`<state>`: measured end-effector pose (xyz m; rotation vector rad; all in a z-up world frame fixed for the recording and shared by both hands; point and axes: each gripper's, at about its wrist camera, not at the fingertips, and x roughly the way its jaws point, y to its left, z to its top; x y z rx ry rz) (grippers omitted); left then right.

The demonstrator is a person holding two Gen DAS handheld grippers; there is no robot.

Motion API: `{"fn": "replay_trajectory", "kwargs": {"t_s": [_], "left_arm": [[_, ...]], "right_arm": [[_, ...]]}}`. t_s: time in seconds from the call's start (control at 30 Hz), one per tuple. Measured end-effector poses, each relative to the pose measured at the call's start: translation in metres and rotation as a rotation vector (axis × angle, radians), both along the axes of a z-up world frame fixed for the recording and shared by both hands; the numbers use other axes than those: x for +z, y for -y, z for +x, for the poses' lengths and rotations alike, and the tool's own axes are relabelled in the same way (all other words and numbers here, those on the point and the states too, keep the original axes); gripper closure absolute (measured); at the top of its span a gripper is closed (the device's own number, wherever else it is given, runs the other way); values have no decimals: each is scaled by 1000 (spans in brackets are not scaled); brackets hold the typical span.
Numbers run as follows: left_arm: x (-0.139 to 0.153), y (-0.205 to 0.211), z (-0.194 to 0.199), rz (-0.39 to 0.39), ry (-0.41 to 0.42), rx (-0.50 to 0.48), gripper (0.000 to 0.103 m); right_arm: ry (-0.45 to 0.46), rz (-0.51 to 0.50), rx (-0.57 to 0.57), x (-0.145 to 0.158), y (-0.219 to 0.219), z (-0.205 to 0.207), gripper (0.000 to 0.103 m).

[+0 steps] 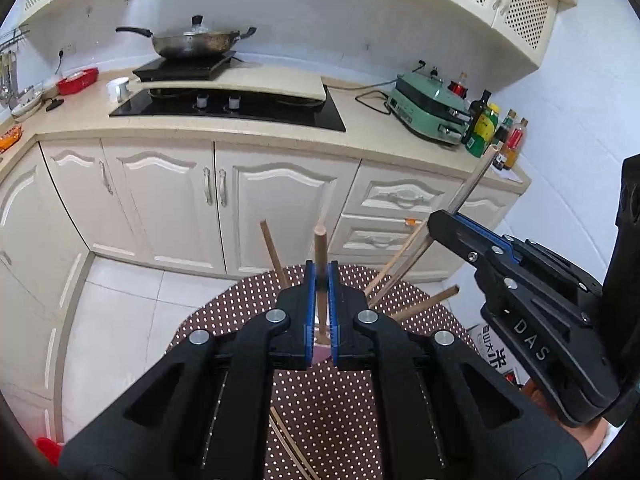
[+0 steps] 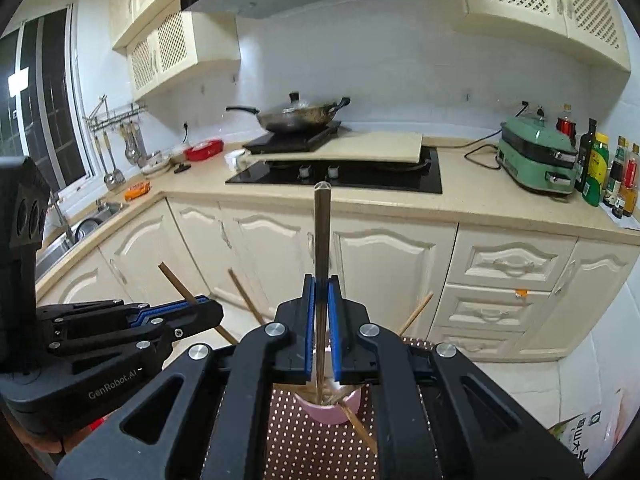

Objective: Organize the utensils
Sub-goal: 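Lower the chopsticks into the pink cup and open both grippers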

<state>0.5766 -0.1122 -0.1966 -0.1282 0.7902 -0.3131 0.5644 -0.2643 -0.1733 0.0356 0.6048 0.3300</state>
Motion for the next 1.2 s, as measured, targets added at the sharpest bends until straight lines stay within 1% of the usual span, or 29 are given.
{"fn": "replay_trajectory", "kwargs": {"t_s": [0.2, 0.33, 0.6, 0.7, 0.8, 0.83, 0.9, 1.0, 1.03, 1.07, 1.1, 1.13, 1.17, 1.2], "left_arm": [[-16, 3, -2, 19, -50, -27, 97], [-25, 5, -6, 22, -81, -51, 97], [-25, 4, -9, 11, -106, -52, 96], [-24, 3, -10, 22, -115, -50, 96], [-22, 4, -12, 38, -116, -55, 96], [-21, 3, -13, 43, -114, -53, 96], [-20, 2, -15, 42, -113, -53, 96], [-18, 1, -18, 43, -115, -54, 94], [-17, 1, -20, 43, -114, -52, 89], [-15, 1, -22, 41, -110, -52, 80], [-14, 1, -24, 40, -104, -49, 74], [-12, 0, -27, 38, -95, -44, 61], [-9, -1, -31, 36, -82, -40, 58], [-8, -1, -33, 36, -78, -40, 58]], "right_arm": [[-45, -25, 23, -12, -5, -2, 98], [-94, -44, 35, -23, -8, -4, 98], [-174, -50, 34, -38, -9, -8, 96], [-207, -35, 26, -42, -7, -7, 95], [-219, -16, 13, -40, -5, -9, 95], [-218, -14, 10, -39, -4, -10, 94], [-215, -9, 4, -36, -2, -11, 88], [-206, -2, -3, -32, 1, -16, 83], [-200, 2, -6, -29, 2, -18, 83], [-199, 4, -7, -28, 2, -19, 82], [-196, 8, -9, -27, 3, -20, 82], [-193, 13, -11, -24, 4, -23, 81], [-190, 16, -12, -23, 4, -25, 81], [-186, 17, -14, -22, 5, -27, 81]]}}
